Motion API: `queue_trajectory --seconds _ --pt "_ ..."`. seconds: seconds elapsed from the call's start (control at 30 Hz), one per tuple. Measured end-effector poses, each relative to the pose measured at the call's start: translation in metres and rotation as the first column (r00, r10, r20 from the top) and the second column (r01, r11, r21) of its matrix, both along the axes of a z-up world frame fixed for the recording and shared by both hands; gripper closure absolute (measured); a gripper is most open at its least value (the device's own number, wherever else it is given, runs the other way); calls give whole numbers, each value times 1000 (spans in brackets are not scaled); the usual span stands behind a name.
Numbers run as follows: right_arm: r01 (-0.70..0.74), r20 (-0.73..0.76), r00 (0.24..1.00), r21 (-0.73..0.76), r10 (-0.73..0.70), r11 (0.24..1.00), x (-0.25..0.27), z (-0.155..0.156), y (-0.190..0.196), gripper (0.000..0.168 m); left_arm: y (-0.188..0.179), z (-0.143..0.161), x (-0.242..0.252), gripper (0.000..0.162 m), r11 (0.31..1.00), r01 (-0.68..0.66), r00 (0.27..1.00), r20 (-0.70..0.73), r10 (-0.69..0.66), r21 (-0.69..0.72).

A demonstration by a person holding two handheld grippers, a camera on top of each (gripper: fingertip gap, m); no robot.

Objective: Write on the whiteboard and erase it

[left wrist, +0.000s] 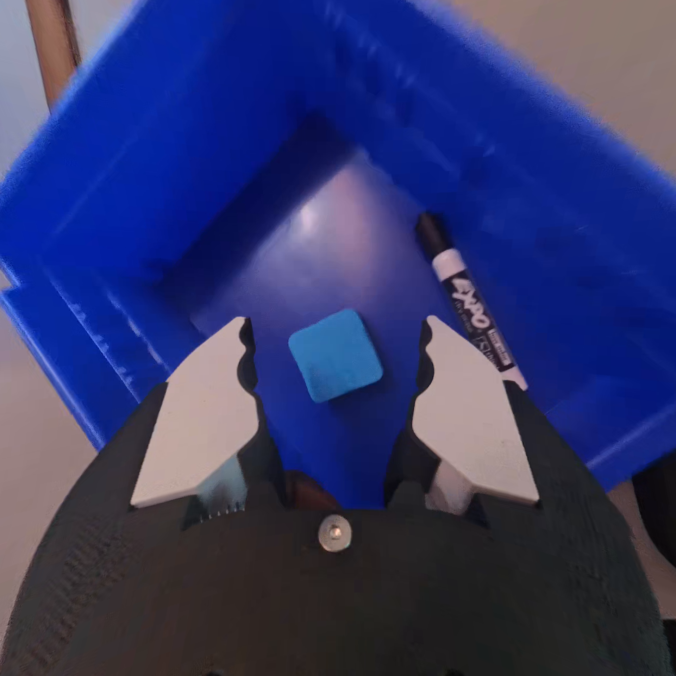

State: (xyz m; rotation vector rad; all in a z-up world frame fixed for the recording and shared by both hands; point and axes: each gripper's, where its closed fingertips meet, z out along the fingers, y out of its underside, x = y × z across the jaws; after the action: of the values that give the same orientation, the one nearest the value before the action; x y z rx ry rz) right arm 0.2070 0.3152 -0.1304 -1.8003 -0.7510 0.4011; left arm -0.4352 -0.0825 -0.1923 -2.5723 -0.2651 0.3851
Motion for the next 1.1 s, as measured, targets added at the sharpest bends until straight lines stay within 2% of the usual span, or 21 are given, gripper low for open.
queue_trajectory --seconds 0.13,0.23,0.37,0.43,0.53,0.6,0.63,0.67,0.7,0.77,0.8,0.87,0.9,0.97,1.1 --pt "1 49 999 -24 1 1000 4 -12 2 154 -18 -32 -3 76 982 -107 994 22 112 -158" --pt "-5 52 999 -42 7 999 7 -14 0 155 -23 -47 -6 80 966 -150 985 47 163 -209" --pt "0 60 998 -63 4 998 11 -19 -5 154 -21 -51 -2 100 977 -129 980 128 152 -170" --pt "5 47 999 -61 -3 998 12 -17 -7 152 -20 -51 -1 101 983 -101 986 119 119 -150" --pt "12 24 1000 -38 -11 999 9 -4 -15 141 -14 -40 3 102 995 -48 997 58 53 -85" --pt "-44 3 999 17 44 999 -10 18 -32 126 -5 -8 7 102 1000 3 999 -53 -2 25" --pt "-109 -13 994 57 109 992 -27 32 -47 116 4 14 18 103 991 89 991 -112 -78 95" --pt "-200 -26 979 105 204 974 -51 48 -66 109 18 37 40 103 960 217 971 -141 -193 177" --pt "-313 -30 946 159 322 936 -79 64 -90 105 33 59 74 104 885 377 926 -142 -350 273" --pt "-559 1 818 235 575 795 -140 85 -148 102 57 95 157 104 622 670 727 -191 -659 405" --pt "-681 38 722 219 691 699 -168 84 -179 102 65 98 190 104 515 773 615 -236 -752 371" --pt "-844 140 536 91 832 528 -209 63 -225 102 91 78 243 104 392 895 439 -264 -859 212" --pt "-871 190 488 46 852 489 -223 51 -234 103 105 59 264 104 356 925 378 -236 -895 133" --pt "-885 257 450 -4 856 466 -240 30 -236 108 132 24 296 103 280 960 280 -167 -945 20" --pt "-894 177 395 -152 901 422 -254 -13 -239 116 162 -25 343 103 171 985 171 -5 -985 9"
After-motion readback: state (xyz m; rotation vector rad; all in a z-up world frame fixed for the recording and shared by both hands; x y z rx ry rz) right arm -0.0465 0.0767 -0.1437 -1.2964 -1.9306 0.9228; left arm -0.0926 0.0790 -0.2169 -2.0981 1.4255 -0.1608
